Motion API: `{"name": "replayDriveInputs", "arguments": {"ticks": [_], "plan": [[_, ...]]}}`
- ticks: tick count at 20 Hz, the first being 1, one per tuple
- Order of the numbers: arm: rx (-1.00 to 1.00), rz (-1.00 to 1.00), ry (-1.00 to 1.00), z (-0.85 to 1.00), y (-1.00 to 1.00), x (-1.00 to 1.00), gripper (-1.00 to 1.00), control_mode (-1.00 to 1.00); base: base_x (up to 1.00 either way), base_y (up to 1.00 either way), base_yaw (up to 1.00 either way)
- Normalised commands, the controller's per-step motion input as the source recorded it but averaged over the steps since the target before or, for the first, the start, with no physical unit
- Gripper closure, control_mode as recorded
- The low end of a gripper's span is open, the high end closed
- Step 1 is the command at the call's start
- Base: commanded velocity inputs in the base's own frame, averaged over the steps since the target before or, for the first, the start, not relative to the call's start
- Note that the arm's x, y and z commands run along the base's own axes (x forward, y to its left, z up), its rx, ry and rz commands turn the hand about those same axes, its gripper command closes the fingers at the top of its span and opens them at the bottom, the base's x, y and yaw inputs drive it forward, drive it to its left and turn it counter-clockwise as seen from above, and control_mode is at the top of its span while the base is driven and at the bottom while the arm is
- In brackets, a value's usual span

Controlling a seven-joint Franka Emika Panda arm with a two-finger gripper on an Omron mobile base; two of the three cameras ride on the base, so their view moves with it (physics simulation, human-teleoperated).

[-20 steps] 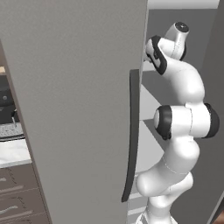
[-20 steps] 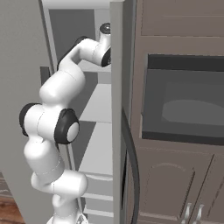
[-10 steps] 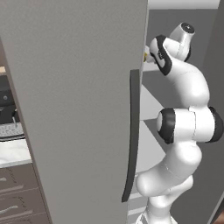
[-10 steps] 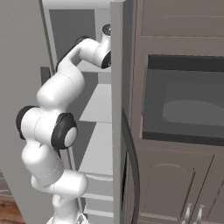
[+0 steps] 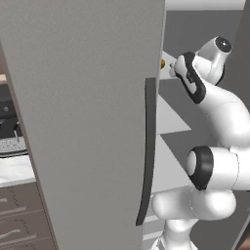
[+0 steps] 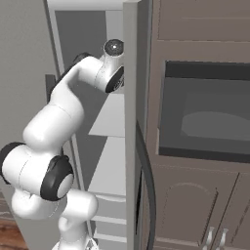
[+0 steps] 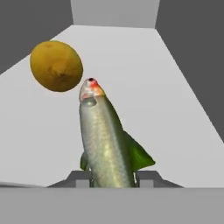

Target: Take the lemon, fish, and cucumber from the freezer and place them in the bowl on the counter.

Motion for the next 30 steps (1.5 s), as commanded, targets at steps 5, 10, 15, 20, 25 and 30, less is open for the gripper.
{"name": "replayDriveInputs", "arguments": {"ticks": [5, 10, 15, 20, 25, 30], "plan": [[0.0, -0.11, -0.02, 0.0, 0.06, -0.39, 1.0, -1.0, 0.0, 0.0, 0.0], [0.0, -0.04, 0.0, 0.12, 0.0, -0.38, 1.0, -1.0, 0.0, 0.0, 0.0], [0.0, -0.03, 0.0, 0.22, 0.04, -0.5, 1.0, -1.0, 0.0, 0.0, 0.0], [0.0, -0.03, 0.0, 0.15, 0.2, -0.61, 1.0, -1.0, 0.0, 0.0, 0.0], [0.0, 0.0, 0.0, 0.21, 0.27, -0.63, 1.0, -1.0, 0.0, 0.0, 0.0], [0.01, 0.0, 0.0, 0.33, 0.02, -0.77, 1.0, -1.0, 0.0, 0.0, 0.0]]}}
